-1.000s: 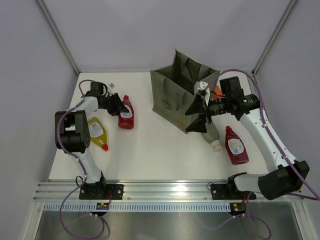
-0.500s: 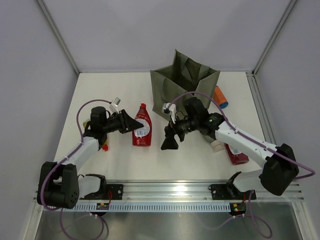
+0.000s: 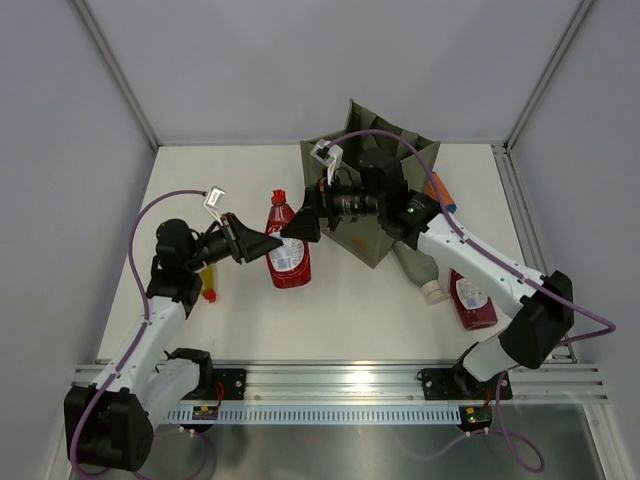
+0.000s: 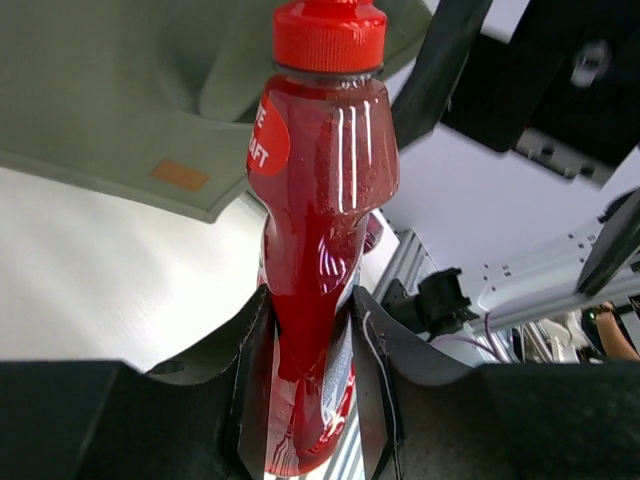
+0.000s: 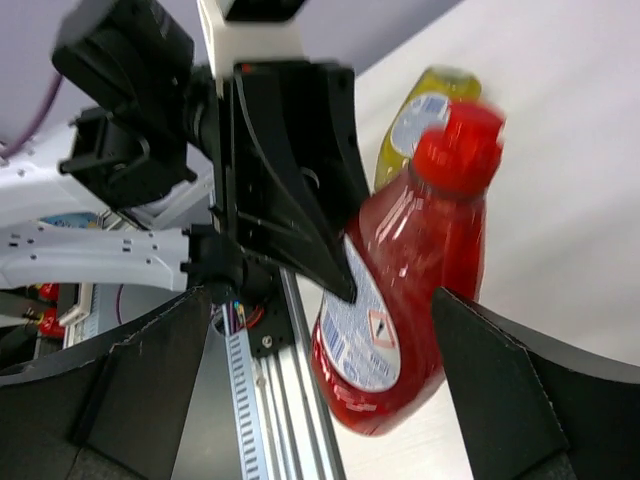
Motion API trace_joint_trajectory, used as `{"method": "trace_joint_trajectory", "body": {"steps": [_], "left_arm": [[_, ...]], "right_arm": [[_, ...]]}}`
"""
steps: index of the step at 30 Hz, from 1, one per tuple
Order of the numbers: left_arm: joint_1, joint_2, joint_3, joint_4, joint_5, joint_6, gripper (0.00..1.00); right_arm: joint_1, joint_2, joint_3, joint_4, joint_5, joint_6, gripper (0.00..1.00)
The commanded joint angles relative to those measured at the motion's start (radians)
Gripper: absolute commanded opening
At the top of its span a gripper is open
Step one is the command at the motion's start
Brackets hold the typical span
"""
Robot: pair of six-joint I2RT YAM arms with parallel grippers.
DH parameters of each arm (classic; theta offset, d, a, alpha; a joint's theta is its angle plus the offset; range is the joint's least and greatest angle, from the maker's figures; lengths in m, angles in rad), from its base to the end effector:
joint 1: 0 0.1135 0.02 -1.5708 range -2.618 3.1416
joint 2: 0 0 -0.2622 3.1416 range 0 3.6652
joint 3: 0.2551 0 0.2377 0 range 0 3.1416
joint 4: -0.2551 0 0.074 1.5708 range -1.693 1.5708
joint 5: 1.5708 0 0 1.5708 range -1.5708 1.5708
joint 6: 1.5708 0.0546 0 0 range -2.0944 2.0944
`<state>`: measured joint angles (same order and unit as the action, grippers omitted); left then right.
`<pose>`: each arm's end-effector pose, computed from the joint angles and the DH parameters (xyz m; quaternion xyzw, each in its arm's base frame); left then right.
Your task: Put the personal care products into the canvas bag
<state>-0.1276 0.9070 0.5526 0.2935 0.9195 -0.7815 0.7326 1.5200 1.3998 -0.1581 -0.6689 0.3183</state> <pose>0.1947 -0.0688 0.2899 0.0783 0.7158 -0.5600 0.4099 0.2410 0.2623 0.3752 -0.3485 0.6973 0.5120 0.3606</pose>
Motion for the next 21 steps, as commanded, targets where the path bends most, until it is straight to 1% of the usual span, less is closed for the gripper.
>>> {"method": "trace_joint_trajectory", "body": {"steps": [1,4,5,7,11,14,15,16,17,19,20,21], "left_arm": [[-0.006,-0.054,0.072,0.144,0.085,-0.048,0.00],[-0.006,-0.074,0.075,0.148,0.085,-0.058,0.00],[-0.006,-0.076,0.073,0.150,0.087,-0.059,0.00],[-0.007,-0.077,0.063,0.170,0.094,-0.073,0.00],[-0.010,-0.076,0.049,0.200,0.090,-0.093,0.00],[-0.033,-0.048,0.011,0.242,0.070,-0.105,0.00],[-0.041,-0.036,0.001,0.252,0.059,-0.104,0.00],[-0.047,-0.002,-0.006,0.253,0.047,-0.099,0.00],[-0.055,0.016,-0.016,0.254,0.032,-0.099,0.00],[-0.058,0.055,-0.013,0.243,0.021,-0.093,0.00],[-0.058,0.055,-0.008,0.192,0.003,-0.056,0.00],[-0.058,0.049,0.022,0.132,-0.016,-0.011,0.01]], "right_arm": [[0.011,0.009,0.076,-0.015,0.057,-0.051,1.00],[0.011,0.049,0.094,-0.034,0.034,-0.067,1.00],[0.011,0.064,0.099,-0.034,-0.034,-0.064,0.99],[0.019,0.110,0.099,-0.038,-0.076,-0.058,1.00],[0.044,0.184,0.116,-0.145,-0.054,-0.107,0.98],[0.047,0.218,0.065,-0.120,-0.060,-0.085,0.86],[0.053,0.242,0.065,-0.129,-0.067,-0.105,0.76],[0.057,0.258,0.073,-0.147,-0.063,-0.126,0.72],[0.065,0.279,0.093,-0.187,-0.025,-0.149,0.72],[0.064,0.285,0.108,-0.214,0.018,-0.200,0.72],[0.065,0.282,0.128,-0.236,0.082,-0.232,0.72],[0.065,0.264,0.131,-0.257,0.110,-0.275,0.74]]}}
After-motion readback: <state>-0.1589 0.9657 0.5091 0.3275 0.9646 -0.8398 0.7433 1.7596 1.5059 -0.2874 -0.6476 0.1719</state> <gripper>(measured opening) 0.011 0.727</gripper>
